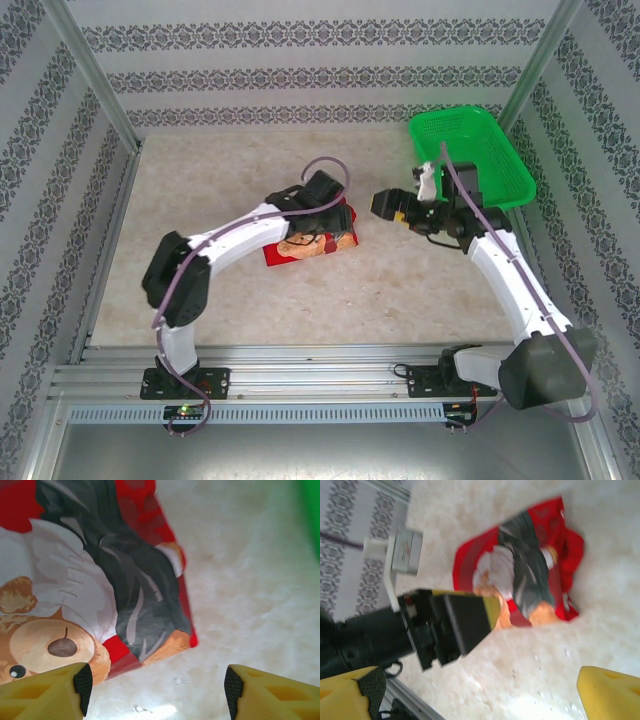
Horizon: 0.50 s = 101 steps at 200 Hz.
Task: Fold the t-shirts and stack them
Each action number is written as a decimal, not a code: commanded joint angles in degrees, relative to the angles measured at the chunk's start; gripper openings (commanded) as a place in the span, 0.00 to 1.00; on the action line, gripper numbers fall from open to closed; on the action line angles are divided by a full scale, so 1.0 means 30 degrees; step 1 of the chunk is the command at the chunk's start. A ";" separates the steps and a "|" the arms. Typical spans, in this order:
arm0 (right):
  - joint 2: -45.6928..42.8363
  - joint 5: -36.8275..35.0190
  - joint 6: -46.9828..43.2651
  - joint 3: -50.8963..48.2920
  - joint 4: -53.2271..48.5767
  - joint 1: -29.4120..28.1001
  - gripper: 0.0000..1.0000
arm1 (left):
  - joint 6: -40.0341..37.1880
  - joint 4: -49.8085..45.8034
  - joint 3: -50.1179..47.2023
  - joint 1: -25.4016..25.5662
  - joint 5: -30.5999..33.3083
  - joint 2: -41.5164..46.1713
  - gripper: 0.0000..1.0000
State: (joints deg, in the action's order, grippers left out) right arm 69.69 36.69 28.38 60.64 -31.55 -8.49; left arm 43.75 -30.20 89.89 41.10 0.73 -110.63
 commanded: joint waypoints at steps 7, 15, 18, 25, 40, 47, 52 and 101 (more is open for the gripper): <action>-0.2007 0.0297 -0.0257 -0.0778 -0.0555 -0.0073 0.98 | 0.0599 -0.4659 0.2599 0.0621 0.3188 -0.2292 0.70; -0.2246 0.0339 -0.0438 -0.0840 -0.0907 -0.0054 0.98 | 0.0719 -0.4956 0.2757 0.0684 0.3816 -0.2666 0.70; -0.2315 0.0380 -0.0529 -0.0870 -0.1033 -0.0053 0.98 | 0.0756 -0.5047 0.2787 0.0732 0.4017 -0.2802 0.70; -0.2477 0.0455 -0.0661 -0.0876 -0.1320 -0.0024 0.98 | 0.0820 -0.5113 0.2741 0.0684 0.4352 -0.3037 0.70; -0.2730 0.0464 -0.0955 -0.0906 -0.1842 0.0033 0.98 | 0.0483 -0.4933 0.2589 0.0629 0.4615 -0.3580 0.70; -0.2787 0.0388 -0.1094 -0.0929 -0.2064 0.0072 0.98 | 0.0335 -0.4968 0.2615 0.0548 0.4732 -0.3870 0.70; -0.2852 0.0355 -0.1143 -0.0913 -0.2133 0.0091 0.98 | 0.0188 -0.4929 0.2573 0.0451 0.4727 -0.4119 0.70; -0.2365 0.0471 -0.1111 -0.0880 -0.2067 0.0306 0.98 | -0.2380 -0.2883 -0.0041 -0.1319 0.4078 -0.4383 0.68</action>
State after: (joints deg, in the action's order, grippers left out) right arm 61.56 36.95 26.52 57.95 -37.12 -8.34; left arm 41.95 -39.18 93.89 41.39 11.88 -123.92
